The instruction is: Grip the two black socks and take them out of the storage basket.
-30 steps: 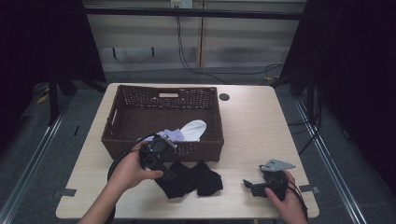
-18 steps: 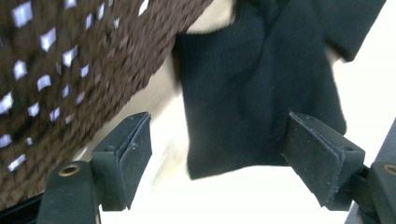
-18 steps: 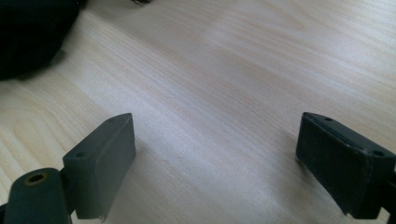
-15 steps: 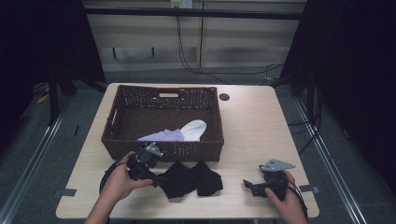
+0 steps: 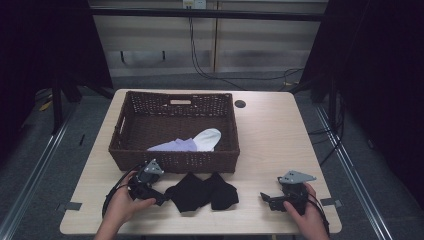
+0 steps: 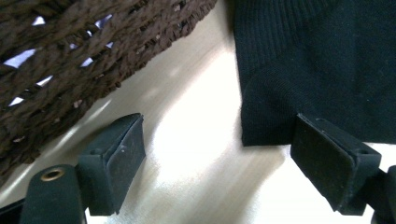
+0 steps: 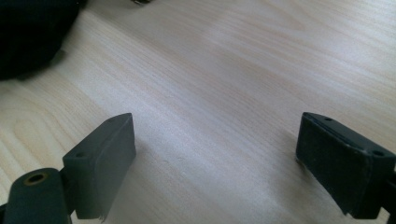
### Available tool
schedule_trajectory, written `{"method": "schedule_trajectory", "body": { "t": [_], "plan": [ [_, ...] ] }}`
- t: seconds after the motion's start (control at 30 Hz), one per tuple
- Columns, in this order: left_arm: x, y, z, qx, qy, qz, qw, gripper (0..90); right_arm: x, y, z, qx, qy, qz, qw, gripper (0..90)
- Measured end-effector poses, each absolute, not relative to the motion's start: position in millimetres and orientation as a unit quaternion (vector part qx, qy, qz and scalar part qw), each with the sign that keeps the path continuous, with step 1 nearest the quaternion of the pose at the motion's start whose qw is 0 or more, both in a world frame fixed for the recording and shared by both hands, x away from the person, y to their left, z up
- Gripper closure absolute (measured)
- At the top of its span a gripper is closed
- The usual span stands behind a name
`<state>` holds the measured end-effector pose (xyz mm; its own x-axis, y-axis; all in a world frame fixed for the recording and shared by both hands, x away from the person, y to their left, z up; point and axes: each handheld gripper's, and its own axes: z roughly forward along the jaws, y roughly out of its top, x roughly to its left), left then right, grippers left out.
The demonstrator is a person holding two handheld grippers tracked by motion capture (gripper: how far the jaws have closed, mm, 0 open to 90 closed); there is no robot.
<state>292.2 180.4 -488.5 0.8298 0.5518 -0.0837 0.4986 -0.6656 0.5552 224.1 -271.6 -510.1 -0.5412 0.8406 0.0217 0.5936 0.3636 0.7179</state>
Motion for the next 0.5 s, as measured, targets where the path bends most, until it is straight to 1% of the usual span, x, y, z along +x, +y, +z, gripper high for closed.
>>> {"method": "schedule_trajectory", "body": {
  "t": [0.17,0.23,0.5],
  "plan": [
    [289.1,183.5,-495.8,0.906,0.274,0.076,0.313,13.4,224.0,-271.6,-510.0,0.445,0.806,0.347,0.178,11.2],
    [288.2,184.8,-497.6,0.902,0.276,0.078,0.324,12.4,224.0,-271.5,-510.0,0.445,0.806,0.346,0.178,11.2],
    [286.6,187.0,-499.0,0.899,0.275,0.086,0.331,12.2,224.1,-271.6,-510.1,0.444,0.807,0.347,0.178,11.2]
  ]
}}
